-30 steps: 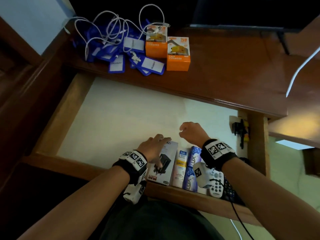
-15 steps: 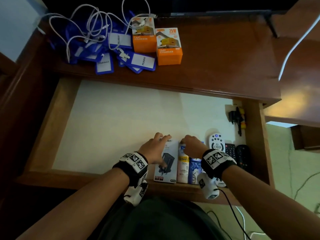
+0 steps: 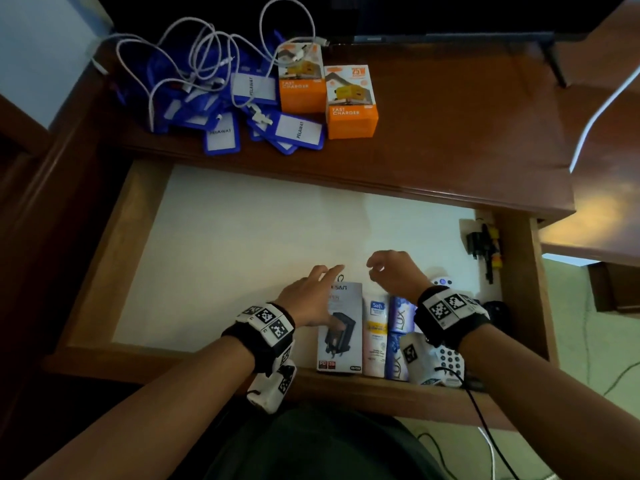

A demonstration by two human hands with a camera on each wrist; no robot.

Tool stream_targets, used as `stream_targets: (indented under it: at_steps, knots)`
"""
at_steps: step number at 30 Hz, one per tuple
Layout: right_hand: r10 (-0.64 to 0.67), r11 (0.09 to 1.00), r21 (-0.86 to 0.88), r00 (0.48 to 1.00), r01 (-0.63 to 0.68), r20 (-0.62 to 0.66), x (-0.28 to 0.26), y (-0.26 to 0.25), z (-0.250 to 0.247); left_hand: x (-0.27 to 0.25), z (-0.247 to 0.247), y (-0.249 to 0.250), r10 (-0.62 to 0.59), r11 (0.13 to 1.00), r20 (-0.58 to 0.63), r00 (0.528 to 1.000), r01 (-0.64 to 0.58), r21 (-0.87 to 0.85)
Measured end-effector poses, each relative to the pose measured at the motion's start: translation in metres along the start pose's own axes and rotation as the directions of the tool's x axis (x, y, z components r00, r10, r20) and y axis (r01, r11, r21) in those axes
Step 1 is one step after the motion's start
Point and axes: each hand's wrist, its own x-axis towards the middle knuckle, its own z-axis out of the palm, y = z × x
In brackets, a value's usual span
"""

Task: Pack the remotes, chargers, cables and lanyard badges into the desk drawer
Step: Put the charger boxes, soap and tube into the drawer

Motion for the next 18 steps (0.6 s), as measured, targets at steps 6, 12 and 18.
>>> stream_targets:
  at_steps: [6, 12, 18]
  knots:
    - [-0.108, 0.985, 0.090, 0.924, 0.151, -0.366, 0.037, -0.049, -0.056, 0.017, -0.098, -0.009, 0.026, 0.997, -0.265, 0.964, -0.045, -0.068]
    - [-0.145, 0.988, -0.048, 0.796, 0.145, -0.588, 0.093, -0.098, -0.104, 0.051, -0.205, -0.024, 0.154, 0.986, -0.587, 0.795, -0.161, 0.040]
    - [-0.027, 0.993, -0.112, 0.913, -0.021, -0.408, 0.120, -0.119, -0.107, 0.097, -0.262, -0.031, 0.220, 0.964, -0.592, 0.775, -0.078, 0.256]
